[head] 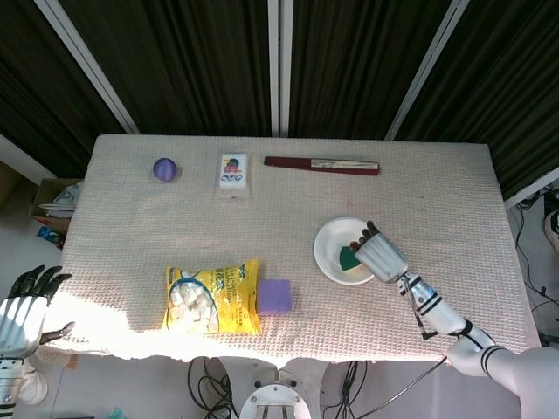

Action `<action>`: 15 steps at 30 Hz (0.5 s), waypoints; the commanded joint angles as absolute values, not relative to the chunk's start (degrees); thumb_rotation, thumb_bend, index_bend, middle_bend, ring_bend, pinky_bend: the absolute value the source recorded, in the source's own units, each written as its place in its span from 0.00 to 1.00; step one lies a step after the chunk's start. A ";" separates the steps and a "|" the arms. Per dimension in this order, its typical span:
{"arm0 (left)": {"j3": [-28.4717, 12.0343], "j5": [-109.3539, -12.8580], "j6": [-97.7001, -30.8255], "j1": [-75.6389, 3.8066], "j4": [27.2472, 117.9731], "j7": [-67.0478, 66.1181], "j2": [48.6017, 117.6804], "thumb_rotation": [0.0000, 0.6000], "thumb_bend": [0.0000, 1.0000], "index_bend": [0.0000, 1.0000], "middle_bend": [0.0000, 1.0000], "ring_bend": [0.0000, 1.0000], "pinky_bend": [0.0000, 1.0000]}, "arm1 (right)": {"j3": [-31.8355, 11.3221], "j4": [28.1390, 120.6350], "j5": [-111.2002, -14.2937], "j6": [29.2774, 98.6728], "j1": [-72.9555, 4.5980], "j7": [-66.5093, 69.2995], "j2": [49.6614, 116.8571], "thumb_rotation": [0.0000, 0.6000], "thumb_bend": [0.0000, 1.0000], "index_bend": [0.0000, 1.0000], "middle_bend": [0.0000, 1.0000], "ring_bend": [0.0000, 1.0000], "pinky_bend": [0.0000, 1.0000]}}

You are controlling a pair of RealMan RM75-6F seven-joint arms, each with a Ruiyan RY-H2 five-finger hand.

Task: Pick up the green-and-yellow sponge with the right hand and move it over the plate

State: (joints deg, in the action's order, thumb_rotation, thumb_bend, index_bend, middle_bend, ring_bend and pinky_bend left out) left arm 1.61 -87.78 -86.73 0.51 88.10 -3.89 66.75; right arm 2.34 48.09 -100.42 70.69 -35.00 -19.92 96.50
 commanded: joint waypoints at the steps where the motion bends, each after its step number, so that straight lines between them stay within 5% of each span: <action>1: 1.57 -87.80 -86.70 0.45 88.07 -3.86 66.78 1.00 0.02 0.23 0.15 0.08 0.13 | 2.16 46.52 -100.66 71.28 -35.38 -19.11 98.55 1.00 0.58 1.00 0.72 0.47 0.31; 15: 1.45 -88.25 -87.03 0.30 88.53 -4.39 66.59 1.00 0.02 0.23 0.15 0.08 0.13 | 0.38 42.28 -99.67 77.69 -34.47 -14.07 101.22 1.00 0.58 1.00 0.72 0.49 0.29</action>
State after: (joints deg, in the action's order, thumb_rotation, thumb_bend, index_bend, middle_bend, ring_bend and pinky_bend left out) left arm 1.45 -88.23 -87.03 0.31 88.55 -4.36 66.57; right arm 0.35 42.36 -99.76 77.53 -34.65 -14.22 101.40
